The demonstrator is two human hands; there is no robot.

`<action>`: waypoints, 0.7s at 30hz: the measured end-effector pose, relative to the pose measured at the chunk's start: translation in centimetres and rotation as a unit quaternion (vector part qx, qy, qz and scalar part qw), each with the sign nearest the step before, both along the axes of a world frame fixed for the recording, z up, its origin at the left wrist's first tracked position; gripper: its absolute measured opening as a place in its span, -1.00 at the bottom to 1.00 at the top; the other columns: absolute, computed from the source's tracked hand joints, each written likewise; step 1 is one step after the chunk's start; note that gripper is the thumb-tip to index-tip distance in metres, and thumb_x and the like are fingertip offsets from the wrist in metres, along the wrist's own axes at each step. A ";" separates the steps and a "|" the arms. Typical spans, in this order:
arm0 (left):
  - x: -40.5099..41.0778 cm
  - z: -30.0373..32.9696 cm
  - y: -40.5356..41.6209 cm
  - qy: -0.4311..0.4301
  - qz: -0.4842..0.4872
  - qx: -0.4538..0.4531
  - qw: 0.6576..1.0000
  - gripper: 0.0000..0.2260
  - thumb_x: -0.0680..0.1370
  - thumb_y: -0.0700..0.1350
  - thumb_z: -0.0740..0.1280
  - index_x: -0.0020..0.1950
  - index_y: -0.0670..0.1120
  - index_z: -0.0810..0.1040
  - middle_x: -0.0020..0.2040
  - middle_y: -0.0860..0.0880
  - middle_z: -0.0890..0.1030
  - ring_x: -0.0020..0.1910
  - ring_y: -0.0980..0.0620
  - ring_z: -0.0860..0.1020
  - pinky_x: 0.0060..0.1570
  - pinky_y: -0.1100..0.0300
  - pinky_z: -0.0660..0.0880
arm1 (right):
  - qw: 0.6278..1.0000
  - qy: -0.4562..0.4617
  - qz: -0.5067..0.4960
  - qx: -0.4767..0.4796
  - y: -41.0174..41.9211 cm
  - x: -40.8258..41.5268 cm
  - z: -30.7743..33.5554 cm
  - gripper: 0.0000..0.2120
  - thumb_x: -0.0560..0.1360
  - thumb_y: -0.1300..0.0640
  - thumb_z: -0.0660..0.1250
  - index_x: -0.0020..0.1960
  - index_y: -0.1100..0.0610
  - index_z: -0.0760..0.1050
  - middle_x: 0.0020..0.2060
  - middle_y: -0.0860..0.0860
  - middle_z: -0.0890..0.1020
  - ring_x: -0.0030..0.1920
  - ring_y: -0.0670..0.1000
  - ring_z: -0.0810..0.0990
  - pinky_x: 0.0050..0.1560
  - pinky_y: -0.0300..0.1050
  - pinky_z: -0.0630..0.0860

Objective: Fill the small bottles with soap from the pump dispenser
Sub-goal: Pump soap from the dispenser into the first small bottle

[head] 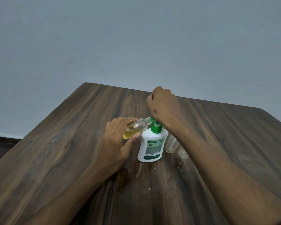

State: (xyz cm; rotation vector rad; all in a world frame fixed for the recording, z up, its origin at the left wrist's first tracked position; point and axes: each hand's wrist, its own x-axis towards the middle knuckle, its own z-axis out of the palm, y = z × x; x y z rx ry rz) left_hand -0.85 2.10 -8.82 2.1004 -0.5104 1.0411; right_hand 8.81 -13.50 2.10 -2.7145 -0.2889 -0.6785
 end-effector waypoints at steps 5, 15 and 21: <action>-0.1 -0.1 0.0 0.002 0.000 0.000 1.000 -0.71 0.59 -0.11 0.45 0.30 -0.11 0.59 0.16 0.02 0.65 0.12 0.04 0.58 0.10 0.00 0.46 | 1.000 0.012 -0.008 -0.011 0.1 -0.1 0.0 -0.68 0.58 0.16 0.16 -0.33 0.11 0.21 -0.43 0.02 0.37 -0.44 0.06 0.31 -0.31 -0.04 0.25; 0.1 -0.1 0.0 -0.001 0.001 -0.006 1.000 -0.72 0.60 -0.09 0.44 0.30 -0.09 0.58 0.16 0.03 0.64 0.12 0.04 0.58 0.07 -0.04 0.47 | 1.000 0.005 -0.011 -0.021 0.4 -0.2 0.4 -0.68 0.63 0.12 0.14 -0.29 0.09 0.21 -0.36 0.02 0.39 -0.39 0.04 0.36 -0.24 -0.02 0.28; -0.1 0.1 0.0 0.002 0.006 -0.004 1.000 -0.72 0.60 -0.09 0.43 0.29 -0.10 0.59 0.15 0.03 0.64 0.11 0.07 0.57 0.10 0.05 0.45 | 1.000 0.013 -0.012 -0.022 0.4 -0.5 0.5 -0.69 0.63 0.13 0.14 -0.29 0.09 0.24 -0.36 0.02 0.41 -0.38 0.04 0.38 -0.21 0.00 0.32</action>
